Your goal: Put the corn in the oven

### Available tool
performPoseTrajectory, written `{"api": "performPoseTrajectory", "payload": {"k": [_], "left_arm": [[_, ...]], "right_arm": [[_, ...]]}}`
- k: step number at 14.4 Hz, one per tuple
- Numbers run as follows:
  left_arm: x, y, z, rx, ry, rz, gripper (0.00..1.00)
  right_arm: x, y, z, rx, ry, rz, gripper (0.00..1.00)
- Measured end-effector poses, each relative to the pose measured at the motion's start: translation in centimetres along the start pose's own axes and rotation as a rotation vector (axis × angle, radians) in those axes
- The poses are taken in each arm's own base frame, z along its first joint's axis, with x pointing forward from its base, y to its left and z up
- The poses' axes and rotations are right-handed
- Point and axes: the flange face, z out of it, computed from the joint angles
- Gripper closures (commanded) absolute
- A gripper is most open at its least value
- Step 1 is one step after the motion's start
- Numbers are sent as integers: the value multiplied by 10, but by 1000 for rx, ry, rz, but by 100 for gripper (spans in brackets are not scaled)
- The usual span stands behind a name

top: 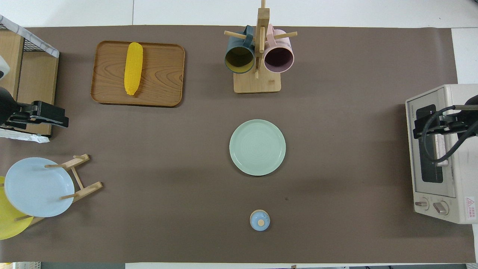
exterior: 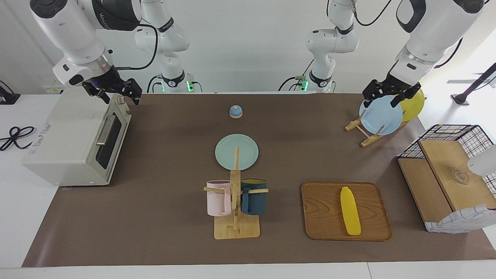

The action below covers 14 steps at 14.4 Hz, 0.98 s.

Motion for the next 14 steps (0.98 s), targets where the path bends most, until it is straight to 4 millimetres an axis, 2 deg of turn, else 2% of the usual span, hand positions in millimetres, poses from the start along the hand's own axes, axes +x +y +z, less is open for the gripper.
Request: {"api": "performPoseTrajectory", "payload": {"k": [3,5,7,9,12,14], "left_arm": [[11,0,8,0,22,0,0],[30,2,32,1,16,0,0],[63,5,75,4,-5,5,0],[108,9,126,6,-6,16,0],[169,18,202,3,14,42,0],[204,29,243,-11,45,56,0]], "right_arm": [[3,26,19,5,20,-79,100],[1,50,40,9,37,-81,100],[-1,64,60,7,76,-47,100],[-2,74,77,6,98,-22,100],[0,82,88,5,114,-5,100],[6,87,97,5,119,4,100]]}}
